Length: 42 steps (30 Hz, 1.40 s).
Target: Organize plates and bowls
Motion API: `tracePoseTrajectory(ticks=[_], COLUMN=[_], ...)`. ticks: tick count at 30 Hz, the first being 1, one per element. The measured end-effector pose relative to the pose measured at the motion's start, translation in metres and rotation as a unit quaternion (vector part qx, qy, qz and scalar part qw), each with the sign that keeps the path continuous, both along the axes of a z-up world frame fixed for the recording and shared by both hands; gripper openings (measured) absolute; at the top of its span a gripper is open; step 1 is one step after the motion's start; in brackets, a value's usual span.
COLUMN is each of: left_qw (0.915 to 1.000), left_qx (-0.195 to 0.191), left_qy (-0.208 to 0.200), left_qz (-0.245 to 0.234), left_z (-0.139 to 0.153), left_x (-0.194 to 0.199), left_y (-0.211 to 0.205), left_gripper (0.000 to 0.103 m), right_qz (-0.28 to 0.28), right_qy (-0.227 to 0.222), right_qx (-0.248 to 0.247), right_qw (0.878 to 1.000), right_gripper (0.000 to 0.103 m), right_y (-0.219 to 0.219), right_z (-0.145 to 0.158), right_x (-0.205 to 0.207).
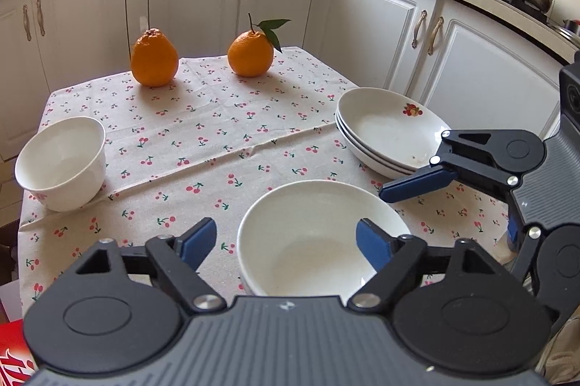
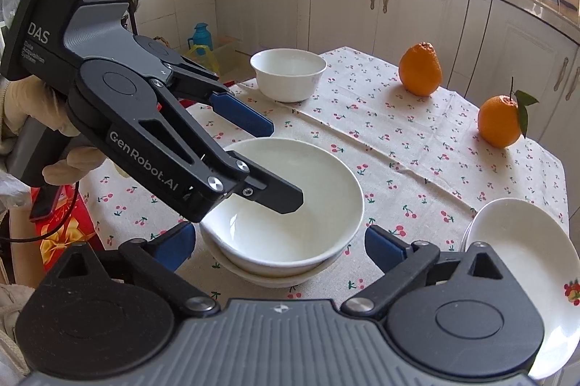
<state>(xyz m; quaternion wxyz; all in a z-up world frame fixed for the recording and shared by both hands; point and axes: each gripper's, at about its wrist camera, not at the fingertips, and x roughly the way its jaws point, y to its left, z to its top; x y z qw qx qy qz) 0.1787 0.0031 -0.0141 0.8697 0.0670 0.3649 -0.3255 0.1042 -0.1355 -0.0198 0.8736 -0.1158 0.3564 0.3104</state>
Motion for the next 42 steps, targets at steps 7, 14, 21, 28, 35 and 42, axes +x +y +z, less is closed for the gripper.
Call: tracePoseTrajectory(ticks=[7, 14, 21, 28, 35, 42], left_qw=[0.9998, 0.9984, 0.9963, 0.9933, 0.9908, 0.9917], left_qx=[0.009, 0.025, 0.026, 0.008, 0.011, 0.016], left_qy=[-0.013, -0.038, -0.047, -0.049, -0.057, -0.030], left_qz=[0.012, 0.034, 0.068, 0.105, 0.122, 0.124], left_z=[0.005, 0.010, 0.012, 0.012, 0.014, -0.001], left_x=[-0.003, -0.003, 0.004, 0.021, 0.059, 0.106], left_y=[0.012, 0.033, 0.067, 0.102, 0.125, 0.136], left_gripper=[0.093, 0.096, 0.100, 0.100, 0.100, 0.100], right_qz=[0.005, 0.011, 0.022, 0.044, 0.066, 0.087], right_qy=[-0.008, -0.021, -0.035, -0.045, -0.050, -0.047], right_qx=[-0.001, -0.004, -0.008, -0.028, -0.039, -0.053], right_qw=[1.000, 1.000, 0.999, 0.998, 0.996, 0.994], right_gripper=[0.103, 0.103, 0.103, 0.103, 0.103, 0.103], right_y=[0.004, 0.010, 0.022, 0.043, 0.064, 0.083], right_z=[0.005, 0.014, 0.023, 0.030, 0.035, 0.033], right_x=[-0.001, -0.001, 0.009, 0.027, 0.061, 0.109])
